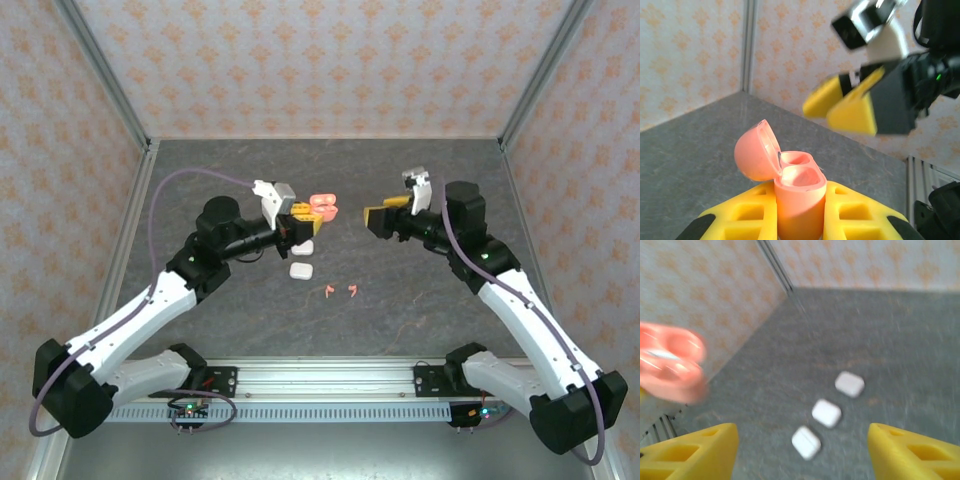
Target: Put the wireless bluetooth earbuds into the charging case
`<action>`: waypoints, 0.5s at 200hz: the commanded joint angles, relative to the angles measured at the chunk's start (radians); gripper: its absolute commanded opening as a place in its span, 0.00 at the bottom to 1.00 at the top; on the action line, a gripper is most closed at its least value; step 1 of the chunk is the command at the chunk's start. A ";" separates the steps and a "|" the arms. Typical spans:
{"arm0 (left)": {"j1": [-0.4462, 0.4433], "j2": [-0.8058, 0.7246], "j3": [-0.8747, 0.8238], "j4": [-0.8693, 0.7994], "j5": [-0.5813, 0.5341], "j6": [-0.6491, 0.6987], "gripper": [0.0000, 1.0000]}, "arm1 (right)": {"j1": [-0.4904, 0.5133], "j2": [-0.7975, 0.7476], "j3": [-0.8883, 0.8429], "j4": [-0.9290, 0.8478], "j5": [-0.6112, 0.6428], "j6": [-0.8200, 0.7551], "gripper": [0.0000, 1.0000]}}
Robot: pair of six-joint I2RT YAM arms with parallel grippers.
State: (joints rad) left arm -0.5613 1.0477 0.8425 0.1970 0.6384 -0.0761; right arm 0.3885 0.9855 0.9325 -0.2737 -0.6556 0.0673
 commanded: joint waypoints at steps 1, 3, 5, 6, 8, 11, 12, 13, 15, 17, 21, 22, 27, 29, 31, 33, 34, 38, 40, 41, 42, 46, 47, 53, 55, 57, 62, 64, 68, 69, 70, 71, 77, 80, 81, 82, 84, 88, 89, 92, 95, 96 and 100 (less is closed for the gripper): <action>-0.003 -0.046 -0.045 0.001 -0.098 0.024 0.01 | 0.028 0.022 -0.088 -0.120 0.046 0.065 0.66; -0.001 -0.051 -0.051 0.007 -0.103 0.020 0.01 | 0.031 0.025 -0.095 -0.116 0.047 0.069 0.65; 0.000 -0.053 -0.054 0.014 -0.108 0.015 0.01 | 0.036 0.028 -0.105 -0.113 0.049 0.075 0.65; 0.001 -0.054 -0.057 0.017 -0.112 0.014 0.01 | 0.039 0.030 -0.109 -0.111 0.050 0.078 0.64; 0.001 -0.057 -0.062 0.023 -0.119 0.008 0.01 | 0.045 0.033 -0.117 -0.107 0.053 0.084 0.64; 0.003 -0.061 -0.070 0.033 -0.127 -0.001 0.01 | 0.054 0.036 -0.129 -0.100 0.057 0.091 0.63; 0.004 -0.062 -0.072 0.035 -0.130 -0.005 0.01 | 0.058 0.039 -0.133 -0.096 0.059 0.094 0.63; 0.005 -0.064 -0.074 0.039 -0.133 -0.007 0.01 | 0.061 0.042 -0.137 -0.094 0.060 0.097 0.63; 0.007 -0.064 -0.078 0.043 -0.136 -0.013 0.01 | 0.069 0.045 -0.146 -0.087 0.063 0.101 0.63; 0.010 -0.066 -0.081 0.048 -0.139 -0.019 0.01 | 0.077 0.049 -0.154 -0.081 0.067 0.106 0.63; 0.018 -0.067 -0.087 0.058 -0.140 -0.032 0.01 | 0.092 0.056 -0.169 -0.064 0.070 0.118 0.62; 0.020 -0.067 -0.088 0.060 -0.139 -0.036 0.01 | 0.095 0.059 -0.173 -0.061 0.071 0.121 0.62; 0.032 -0.069 -0.094 0.071 -0.137 -0.053 0.01 | 0.114 0.072 -0.190 -0.035 0.077 0.132 0.62; 0.038 -0.069 -0.097 0.076 -0.136 -0.060 0.01 | 0.123 0.078 -0.196 -0.026 0.079 0.138 0.61; 0.042 -0.069 -0.098 0.080 -0.135 -0.067 0.01 | 0.131 0.084 -0.205 -0.017 0.081 0.143 0.61; 0.048 -0.069 -0.101 0.084 -0.134 -0.074 0.01 | 0.140 0.089 -0.210 -0.008 0.085 0.147 0.61; 0.051 -0.069 -0.103 0.086 -0.133 -0.076 0.01 | 0.144 0.093 -0.212 -0.003 0.086 0.148 0.61; 0.062 -0.069 -0.107 0.094 -0.130 -0.092 0.01 | 0.159 0.108 -0.221 0.013 0.092 0.154 0.61; 0.068 -0.070 -0.108 0.099 -0.128 -0.100 0.01 | 0.167 0.115 -0.225 0.018 0.094 0.156 0.61; 0.071 -0.069 -0.109 0.100 -0.127 -0.103 0.01 | 0.171 0.119 -0.226 0.022 0.097 0.157 0.61; 0.074 -0.069 -0.111 0.104 -0.125 -0.106 0.01 | 0.175 0.123 -0.227 0.026 0.098 0.158 0.61; 0.086 -0.069 -0.115 0.114 -0.121 -0.121 0.01 | 0.192 0.140 -0.231 0.035 0.104 0.160 0.60; 0.088 -0.069 -0.116 0.116 -0.120 -0.124 0.01 | 0.195 0.145 -0.232 0.037 0.106 0.159 0.60; 0.107 -0.069 -0.124 0.132 -0.114 -0.146 0.01 | 0.219 0.174 -0.233 0.047 0.120 0.156 0.59; 0.112 -0.069 -0.127 0.137 -0.113 -0.153 0.01 | 0.226 0.184 -0.232 0.050 0.124 0.155 0.59; 0.120 -0.069 -0.129 0.142 -0.112 -0.160 0.01 | 0.233 0.191 -0.230 0.051 0.127 0.151 0.59; 0.133 -0.070 -0.135 0.152 -0.110 -0.175 0.00 | 0.250 0.230 -0.226 0.054 0.131 0.144 0.58; 0.138 -0.070 -0.136 0.156 -0.111 -0.180 0.00 | 0.257 0.243 -0.221 0.055 0.132 0.140 0.58; 0.147 -0.071 -0.140 0.160 -0.111 -0.190 0.00 | 0.270 0.268 -0.213 0.054 0.135 0.134 0.58; 0.149 -0.072 -0.141 0.162 -0.111 -0.191 0.00 | 0.273 0.272 -0.211 0.054 0.137 0.132 0.58; 0.150 -0.072 -0.141 0.163 -0.111 -0.192 0.00 | 0.277 0.279 -0.209 0.054 0.139 0.130 0.58; 0.151 -0.072 -0.142 0.164 -0.111 -0.194 0.00 | 0.280 0.286 -0.207 0.053 0.141 0.128 0.57; 0.157 -0.073 -0.143 0.163 -0.110 -0.199 0.00 | 0.299 0.326 -0.190 0.048 0.149 0.116 0.57; 0.160 -0.074 -0.143 0.161 -0.110 -0.200 0.00 | 0.308 0.345 -0.180 0.045 0.150 0.110 0.57; 0.160 -0.074 -0.142 0.160 -0.110 -0.199 0.00 | 0.311 0.352 -0.178 0.043 0.151 0.108 0.57; 0.160 -0.074 -0.142 0.159 -0.110 -0.199 0.00 | 0.312 0.358 -0.174 0.043 0.150 0.105 0.57; 0.160 -0.075 -0.142 0.157 -0.110 -0.199 0.00 | 0.316 0.369 -0.167 0.040 0.151 0.101 0.56; 0.160 -0.076 -0.141 0.152 -0.110 -0.197 0.00 | 0.326 0.394 -0.154 0.036 0.155 0.093 0.56; 0.160 -0.076 -0.140 0.150 -0.110 -0.196 0.00 | 0.327 0.401 -0.150 0.035 0.157 0.091 0.56; 0.159 -0.077 -0.139 0.147 -0.108 -0.196 0.00 | 0.335 0.419 -0.140 0.033 0.163 0.086 0.55; 0.160 -0.077 -0.138 0.144 -0.106 -0.196 0.00 | 0.340 0.437 -0.130 0.030 0.167 0.082 0.54; 0.160 -0.078 -0.137 0.143 -0.105 -0.195 0.00 | 0.342 0.441 -0.126 0.030 0.170 0.081 0.54; 0.161 -0.079 -0.137 0.139 -0.103 -0.195 0.00 | 0.349 0.463 -0.112 0.027 0.175 0.075 0.54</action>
State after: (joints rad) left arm -0.4034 0.9909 0.7036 0.2741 0.5350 -0.2337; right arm 0.6971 1.3518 0.7364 -0.2695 -0.5407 0.1787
